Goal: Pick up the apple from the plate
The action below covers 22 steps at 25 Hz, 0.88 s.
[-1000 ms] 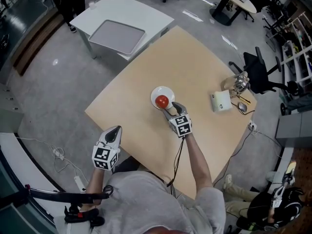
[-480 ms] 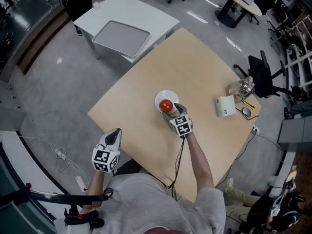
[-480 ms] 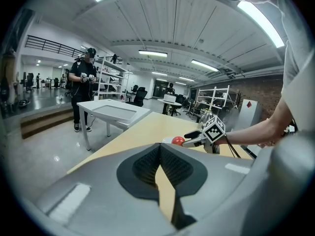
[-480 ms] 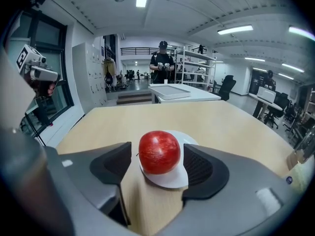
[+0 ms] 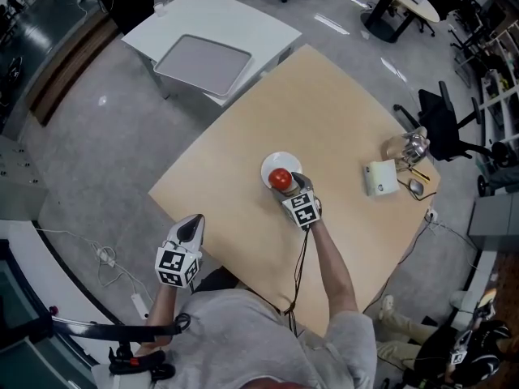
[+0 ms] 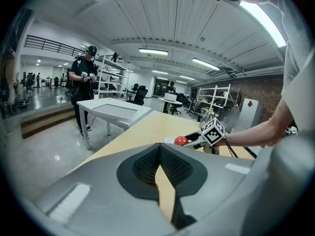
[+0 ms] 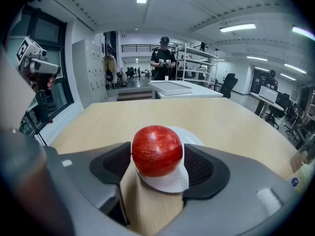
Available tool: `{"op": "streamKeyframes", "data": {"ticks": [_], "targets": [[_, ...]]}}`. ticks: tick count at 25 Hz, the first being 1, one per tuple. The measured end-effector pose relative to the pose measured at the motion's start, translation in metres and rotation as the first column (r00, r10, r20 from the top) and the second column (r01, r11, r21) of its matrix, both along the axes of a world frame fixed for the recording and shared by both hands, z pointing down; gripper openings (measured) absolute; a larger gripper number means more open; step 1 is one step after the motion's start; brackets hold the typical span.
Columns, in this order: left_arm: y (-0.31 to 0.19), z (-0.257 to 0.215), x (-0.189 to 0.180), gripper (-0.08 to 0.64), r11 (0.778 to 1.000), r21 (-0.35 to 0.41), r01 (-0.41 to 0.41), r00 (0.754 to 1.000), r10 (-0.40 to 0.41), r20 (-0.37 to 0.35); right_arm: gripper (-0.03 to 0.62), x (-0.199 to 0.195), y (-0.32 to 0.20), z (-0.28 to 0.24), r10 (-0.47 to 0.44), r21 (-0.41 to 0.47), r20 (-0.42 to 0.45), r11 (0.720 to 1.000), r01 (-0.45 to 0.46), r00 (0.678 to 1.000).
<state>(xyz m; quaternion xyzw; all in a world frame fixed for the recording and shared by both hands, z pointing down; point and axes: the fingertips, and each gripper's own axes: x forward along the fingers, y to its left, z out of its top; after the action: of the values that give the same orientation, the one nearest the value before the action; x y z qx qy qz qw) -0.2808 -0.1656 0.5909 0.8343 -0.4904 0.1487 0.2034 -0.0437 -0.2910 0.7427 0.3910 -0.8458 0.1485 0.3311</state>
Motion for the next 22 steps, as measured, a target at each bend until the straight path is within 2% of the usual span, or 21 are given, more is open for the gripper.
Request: {"op": "streamKeyframes", "data": {"ticks": [22], "targets": [[-0.013, 0.010, -0.001, 0.018, 1.000, 0.004, 0.008, 1.000, -0.008, -0.015, 0.339, 0.001, -0.003, 0.010, -0.022, -0.018, -0.002, 1.000, 0.022, 1.000]]}}
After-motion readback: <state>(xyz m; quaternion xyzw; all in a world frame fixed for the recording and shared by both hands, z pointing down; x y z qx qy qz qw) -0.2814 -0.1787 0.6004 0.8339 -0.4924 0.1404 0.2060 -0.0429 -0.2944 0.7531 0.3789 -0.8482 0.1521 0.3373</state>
